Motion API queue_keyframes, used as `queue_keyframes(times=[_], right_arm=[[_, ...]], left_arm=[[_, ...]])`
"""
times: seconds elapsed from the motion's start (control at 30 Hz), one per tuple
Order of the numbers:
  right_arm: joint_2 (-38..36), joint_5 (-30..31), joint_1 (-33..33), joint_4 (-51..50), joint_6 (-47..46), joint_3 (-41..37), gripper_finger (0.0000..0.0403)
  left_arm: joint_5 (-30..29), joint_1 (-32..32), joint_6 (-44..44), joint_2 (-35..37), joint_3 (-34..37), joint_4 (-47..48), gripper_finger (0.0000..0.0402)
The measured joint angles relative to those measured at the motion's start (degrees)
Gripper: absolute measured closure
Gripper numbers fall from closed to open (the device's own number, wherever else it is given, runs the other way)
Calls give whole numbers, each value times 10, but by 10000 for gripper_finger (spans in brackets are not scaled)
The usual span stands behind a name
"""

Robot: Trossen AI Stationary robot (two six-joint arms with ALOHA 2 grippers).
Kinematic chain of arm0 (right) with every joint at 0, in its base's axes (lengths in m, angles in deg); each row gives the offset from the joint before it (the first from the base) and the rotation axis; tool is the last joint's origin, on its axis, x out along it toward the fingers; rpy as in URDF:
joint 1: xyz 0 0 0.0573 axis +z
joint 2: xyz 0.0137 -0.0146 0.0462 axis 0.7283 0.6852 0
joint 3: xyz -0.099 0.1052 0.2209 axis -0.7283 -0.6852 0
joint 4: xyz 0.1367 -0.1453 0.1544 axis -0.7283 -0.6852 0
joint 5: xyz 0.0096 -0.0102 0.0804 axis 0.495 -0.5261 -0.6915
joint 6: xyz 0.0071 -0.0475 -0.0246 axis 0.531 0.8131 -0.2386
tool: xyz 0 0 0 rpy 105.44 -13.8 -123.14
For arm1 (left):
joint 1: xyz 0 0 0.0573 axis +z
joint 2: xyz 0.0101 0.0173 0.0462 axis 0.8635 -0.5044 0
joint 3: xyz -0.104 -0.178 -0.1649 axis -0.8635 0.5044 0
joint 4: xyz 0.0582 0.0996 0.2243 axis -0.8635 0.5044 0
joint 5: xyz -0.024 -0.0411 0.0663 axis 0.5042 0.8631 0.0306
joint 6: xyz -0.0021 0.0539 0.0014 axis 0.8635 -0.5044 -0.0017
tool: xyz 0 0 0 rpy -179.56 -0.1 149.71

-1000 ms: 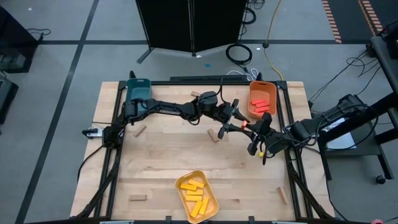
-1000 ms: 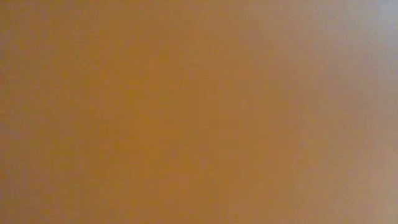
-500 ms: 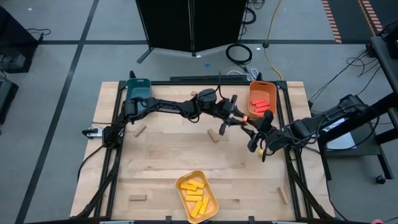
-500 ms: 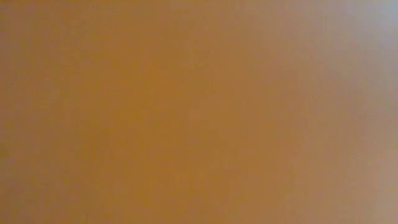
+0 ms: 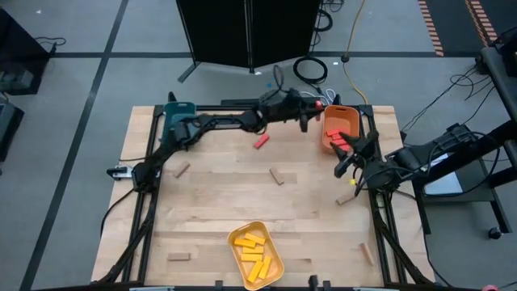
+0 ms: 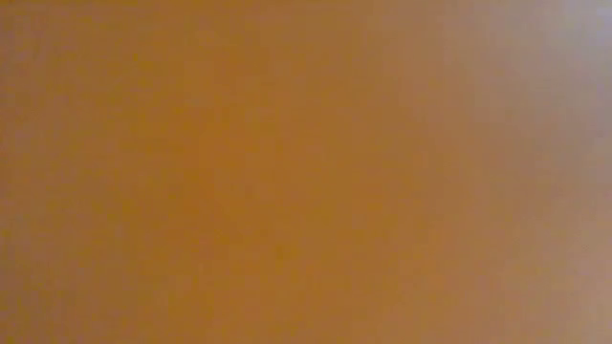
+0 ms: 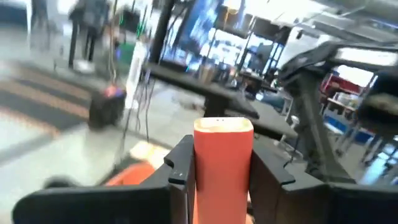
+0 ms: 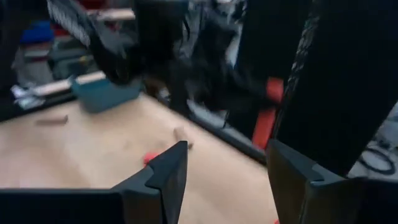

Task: Sort blocks
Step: Put the red block into the orange bin

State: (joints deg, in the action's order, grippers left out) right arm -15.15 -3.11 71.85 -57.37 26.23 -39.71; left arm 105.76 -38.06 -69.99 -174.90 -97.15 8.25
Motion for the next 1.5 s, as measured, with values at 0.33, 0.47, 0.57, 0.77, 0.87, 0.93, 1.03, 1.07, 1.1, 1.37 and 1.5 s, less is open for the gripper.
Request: queue_keyframes(times=[0.33, 0.47, 0.57, 0.77, 0.87, 0.93, 1.03, 1.07, 1.1, 1.37, 1.5], right_arm=[[-18, 30, 0, 77, 69, 0, 241], [-22, 42, 0, 121, 114, 1, 241], [-23, 54, 0, 166, 158, 1, 241], [-25, 60, 0, 224, 207, 1, 241], [-24, 60, 0, 235, 208, 1, 241], [-24, 60, 0, 239, 207, 1, 241], [-24, 59, 0, 243, 205, 1, 241], [-24, 60, 0, 243, 205, 1, 241], [-23, 60, 0, 243, 204, 1, 241], [-14, 59, -1, 262, 203, 1, 241], [-7, 58, -1, 268, 203, 1, 241]], left_arm=[[-44, -2, 137, -198, -234, 63, 317], [-46, -5, 148, -199, -243, 106, 317], [-45, -20, 130, -204, -248, 104, 317], [-65, -61, 47, -221, -277, 98, 317], [-86, -70, 30, -225, -275, 102, 317], [-98, -71, 25, -228, -275, 102, 317], [-107, -67, 23, -229, -275, 115, 317], [-109, -66, 20, -234, -276, 111, 317], [-110, -65, 13, -236, -276, 110, 317], [-60, -59, 9, -244, -275, 159, 314], [-25, -58, 12, -244, -275, 183, 251]])
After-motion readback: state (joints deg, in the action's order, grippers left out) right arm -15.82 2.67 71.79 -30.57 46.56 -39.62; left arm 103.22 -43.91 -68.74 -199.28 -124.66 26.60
